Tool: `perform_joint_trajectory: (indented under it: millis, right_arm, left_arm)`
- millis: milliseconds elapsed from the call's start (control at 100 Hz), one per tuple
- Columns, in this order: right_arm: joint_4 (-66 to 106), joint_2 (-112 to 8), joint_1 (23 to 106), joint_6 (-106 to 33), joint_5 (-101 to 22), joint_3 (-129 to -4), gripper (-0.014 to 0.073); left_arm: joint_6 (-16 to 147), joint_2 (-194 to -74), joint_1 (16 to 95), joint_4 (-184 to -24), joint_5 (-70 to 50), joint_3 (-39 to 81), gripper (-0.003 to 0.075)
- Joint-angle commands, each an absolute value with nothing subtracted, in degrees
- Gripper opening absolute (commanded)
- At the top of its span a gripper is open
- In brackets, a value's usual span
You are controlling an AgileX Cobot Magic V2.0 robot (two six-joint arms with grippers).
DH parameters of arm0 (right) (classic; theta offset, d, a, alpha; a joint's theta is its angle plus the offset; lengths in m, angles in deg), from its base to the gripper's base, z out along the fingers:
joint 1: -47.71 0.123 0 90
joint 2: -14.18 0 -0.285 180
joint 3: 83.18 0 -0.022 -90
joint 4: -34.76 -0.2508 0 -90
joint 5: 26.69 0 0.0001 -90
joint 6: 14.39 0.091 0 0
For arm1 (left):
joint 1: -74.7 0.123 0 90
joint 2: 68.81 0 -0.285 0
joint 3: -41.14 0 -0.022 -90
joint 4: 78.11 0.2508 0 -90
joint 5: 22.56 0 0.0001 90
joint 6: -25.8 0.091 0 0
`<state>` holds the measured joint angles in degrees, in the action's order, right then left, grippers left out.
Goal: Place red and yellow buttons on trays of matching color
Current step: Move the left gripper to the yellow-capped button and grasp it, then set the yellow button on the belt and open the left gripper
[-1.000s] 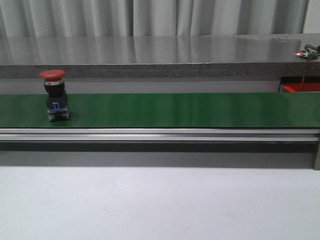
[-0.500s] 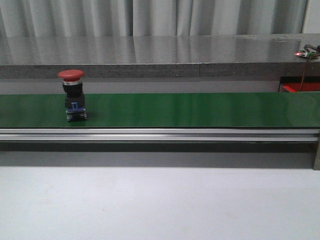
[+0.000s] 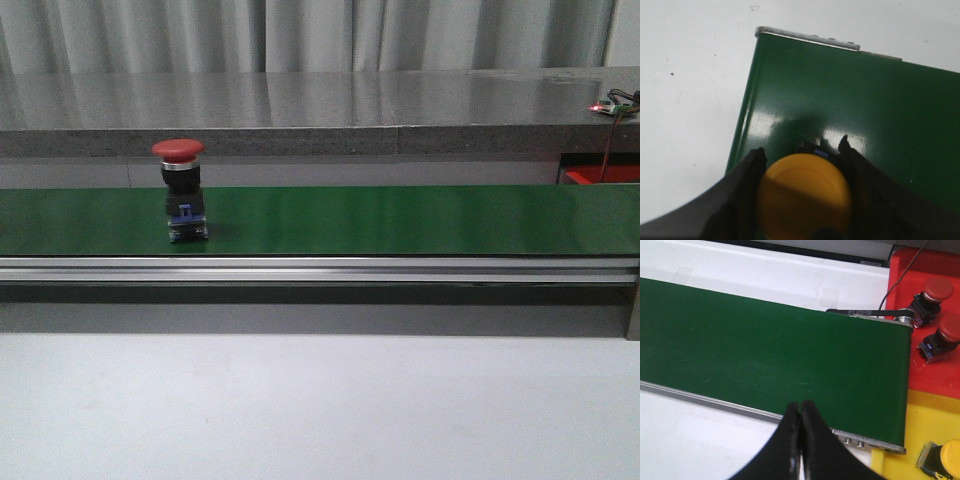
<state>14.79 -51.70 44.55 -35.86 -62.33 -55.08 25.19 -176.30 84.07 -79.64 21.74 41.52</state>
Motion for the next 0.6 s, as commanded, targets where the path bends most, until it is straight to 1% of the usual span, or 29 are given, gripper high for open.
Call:
perform_joint_trajectory:
  millis: [0,90,160,340,510,590]
  right_arm:
    - [13.83,-50.58,44.61,-36.26,-59.41,-56.66,-0.0073]
    - [13.83,-50.58,44.61,-36.26,-59.41,-56.66,-0.0073]
    - [13.83,-50.58,44.61,-36.26,-59.41,-56.66,-0.0073]
    - [13.83,-50.58,44.61,-36.26,-59.41,-56.66,-0.0073]
    - [13.83,-50.58,44.61,-36.26,-59.41,-56.66,-0.0073]
    - [13.83,-50.58,44.61,-36.26,-59.41,-56.66,-0.0073]
  left_arm:
    - [25.26,-173.72,83.26,-80.01,18.54,42.89,0.0427]
    - [25.26,-173.34,82.76,-80.79,18.90,42.89,0.0544]
    - [25.26,-173.08,82.63,-81.93,19.14,42.89,0.0589]
    - [25.26,-170.32,81.39,-82.66,18.55,42.89,0.0589]
    - [25.26,-164.33,79.92,-82.30,18.81,42.89,0.0589]
    - [25.26,-161.01,78.60,-82.17,18.92,42.19,0.0569]
